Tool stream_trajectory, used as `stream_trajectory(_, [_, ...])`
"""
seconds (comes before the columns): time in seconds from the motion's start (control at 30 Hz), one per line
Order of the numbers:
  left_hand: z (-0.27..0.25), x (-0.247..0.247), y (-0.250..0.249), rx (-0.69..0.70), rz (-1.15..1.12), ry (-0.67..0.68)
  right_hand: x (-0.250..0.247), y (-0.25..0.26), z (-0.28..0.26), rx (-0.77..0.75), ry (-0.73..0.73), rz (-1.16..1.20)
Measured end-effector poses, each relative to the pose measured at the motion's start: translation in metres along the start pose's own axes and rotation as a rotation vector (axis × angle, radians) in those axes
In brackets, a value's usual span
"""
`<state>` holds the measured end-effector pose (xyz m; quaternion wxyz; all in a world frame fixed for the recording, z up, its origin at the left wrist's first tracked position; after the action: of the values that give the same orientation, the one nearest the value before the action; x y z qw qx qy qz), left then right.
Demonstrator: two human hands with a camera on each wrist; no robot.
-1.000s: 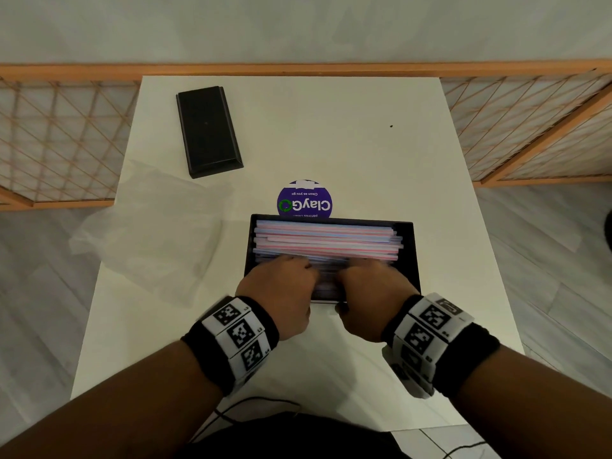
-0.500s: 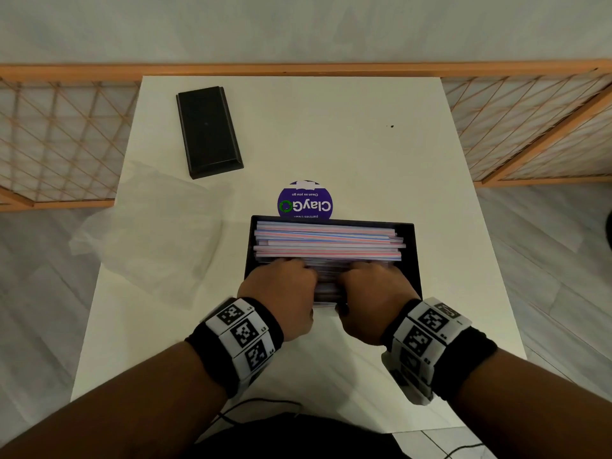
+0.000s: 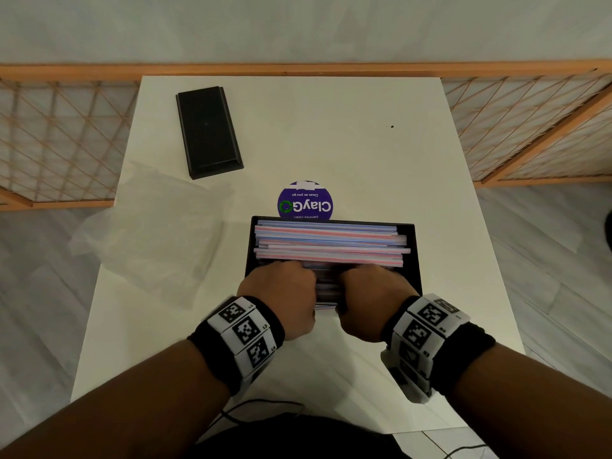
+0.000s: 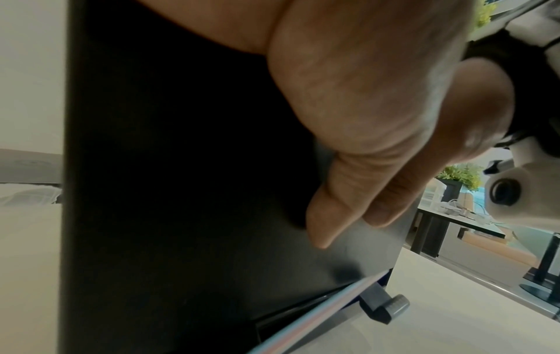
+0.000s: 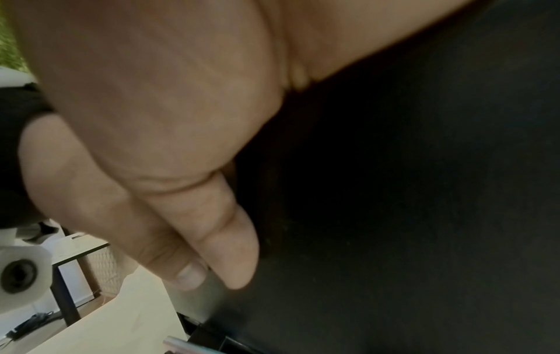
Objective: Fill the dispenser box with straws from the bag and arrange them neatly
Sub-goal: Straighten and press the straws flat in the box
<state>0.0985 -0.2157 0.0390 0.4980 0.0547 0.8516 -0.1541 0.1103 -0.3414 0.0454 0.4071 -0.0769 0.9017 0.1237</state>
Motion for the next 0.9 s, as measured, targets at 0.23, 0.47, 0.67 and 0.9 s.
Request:
stream_trajectory(0.23, [-0.006,-0.008,-0.003,0.037,-0.003,-0.109,-0.006,0.001,-0.002,-0.027,-0.051,-0.03])
stream_trajectory(0.47, [-0.022,-0.009,-0.01,0.123,-0.022,-0.094,-0.015,-0.003,-0.027,-0.08,-0.213,-0.013])
stream_trajectory(0.67, [-0.01,0.005,-0.003,0.056,0.023,-0.024,0.004,-0.002,-0.012,-0.065,-0.068,-0.074])
stream_trajectory(0.9, [-0.007,0.004,-0.001,-0.002,0.009,-0.045,0.005,-0.009,-0.002,-0.013,-0.048,-0.033])
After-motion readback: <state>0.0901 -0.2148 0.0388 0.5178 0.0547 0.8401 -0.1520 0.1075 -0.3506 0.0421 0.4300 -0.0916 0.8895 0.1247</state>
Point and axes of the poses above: each hand's wrist, its own z-axis towards the middle knuckle, its own x-axis out of the palm, y = z × x, the point moved 5 cm from there along z, towards the middle knuckle
